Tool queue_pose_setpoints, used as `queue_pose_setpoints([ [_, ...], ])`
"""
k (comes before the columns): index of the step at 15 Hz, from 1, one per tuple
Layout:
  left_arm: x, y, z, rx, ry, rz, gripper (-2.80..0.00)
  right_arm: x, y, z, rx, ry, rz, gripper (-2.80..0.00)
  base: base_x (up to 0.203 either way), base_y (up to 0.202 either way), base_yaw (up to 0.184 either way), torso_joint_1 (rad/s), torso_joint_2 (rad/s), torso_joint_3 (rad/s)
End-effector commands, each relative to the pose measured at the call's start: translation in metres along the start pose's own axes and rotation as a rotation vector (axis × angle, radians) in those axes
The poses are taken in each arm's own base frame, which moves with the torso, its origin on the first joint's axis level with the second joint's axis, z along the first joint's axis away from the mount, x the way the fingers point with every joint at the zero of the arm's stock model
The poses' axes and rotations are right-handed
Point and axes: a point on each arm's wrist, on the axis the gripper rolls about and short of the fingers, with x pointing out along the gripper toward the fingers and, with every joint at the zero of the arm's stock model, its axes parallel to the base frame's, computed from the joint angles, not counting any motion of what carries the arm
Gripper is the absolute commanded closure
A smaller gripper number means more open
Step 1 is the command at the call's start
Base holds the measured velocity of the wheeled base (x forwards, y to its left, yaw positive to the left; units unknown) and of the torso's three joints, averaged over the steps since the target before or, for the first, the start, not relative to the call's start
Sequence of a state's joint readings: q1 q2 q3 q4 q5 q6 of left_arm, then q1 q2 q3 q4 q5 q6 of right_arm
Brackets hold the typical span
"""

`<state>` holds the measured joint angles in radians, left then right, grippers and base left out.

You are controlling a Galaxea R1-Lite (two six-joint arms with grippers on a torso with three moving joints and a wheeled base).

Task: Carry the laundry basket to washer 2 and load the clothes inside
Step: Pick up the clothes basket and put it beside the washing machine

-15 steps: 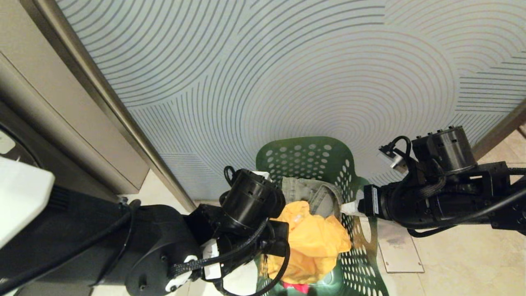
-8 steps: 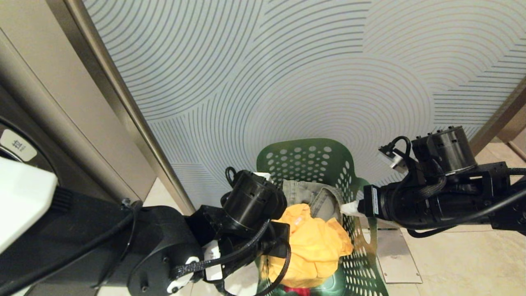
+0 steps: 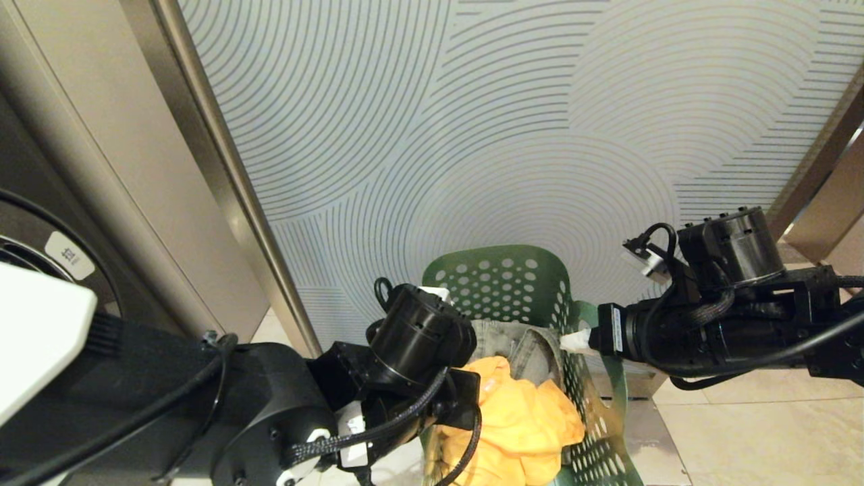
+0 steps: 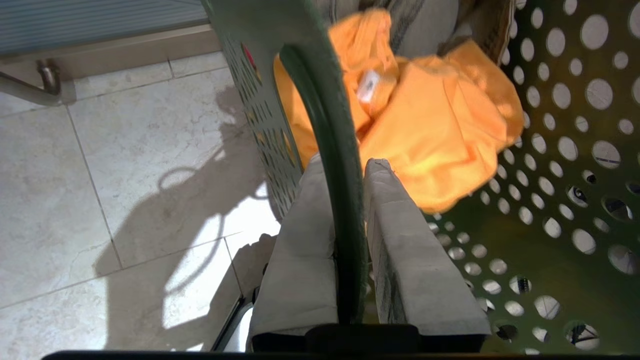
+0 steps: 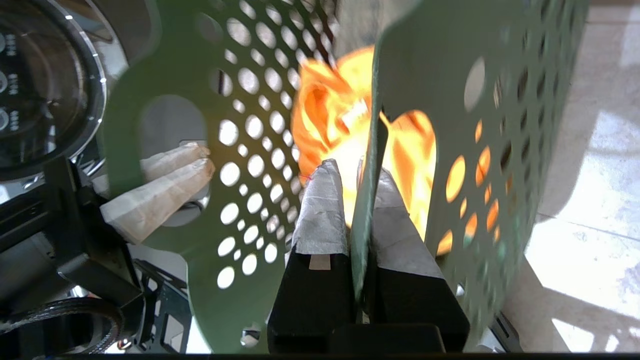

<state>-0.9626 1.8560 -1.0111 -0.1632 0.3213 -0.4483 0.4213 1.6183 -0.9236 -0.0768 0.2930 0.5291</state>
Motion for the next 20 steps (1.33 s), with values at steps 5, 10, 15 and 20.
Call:
queue_pose_setpoints([
  [5, 0.0021, -0.0024, -0.0022, 0.003, 0.005, -0.001, 0.00, 0.0005, 0.0000, -0.0001, 0.002, 0.002, 0.003, 0.00, 0.000, 0.000, 0.000, 0.004, 0.00, 0.205],
  [10, 0.0035, -0.0048, -0.0046, 0.010, 0.011, -0.005, 0.00, 0.0008, -0.0011, -0.0013, 0.003, 0.005, 0.000, 0.00, 0.000, 0.000, 0.000, 0.002, 0.00, 0.204],
  [15, 0.0078, -0.0080, -0.0064, 0.016, 0.015, -0.008, 0.00, 0.0030, -0.0050, -0.0053, 0.005, 0.013, -0.031, 0.00, 0.000, 0.000, 0.000, 0.003, 0.00, 0.065],
  [20, 0.0094, -0.0102, -0.0083, 0.029, 0.020, -0.011, 0.00, 0.0024, -0.0044, -0.0045, -0.004, 0.008, -0.030, 0.00, 0.000, 0.000, 0.000, 0.002, 0.00, 0.005],
])
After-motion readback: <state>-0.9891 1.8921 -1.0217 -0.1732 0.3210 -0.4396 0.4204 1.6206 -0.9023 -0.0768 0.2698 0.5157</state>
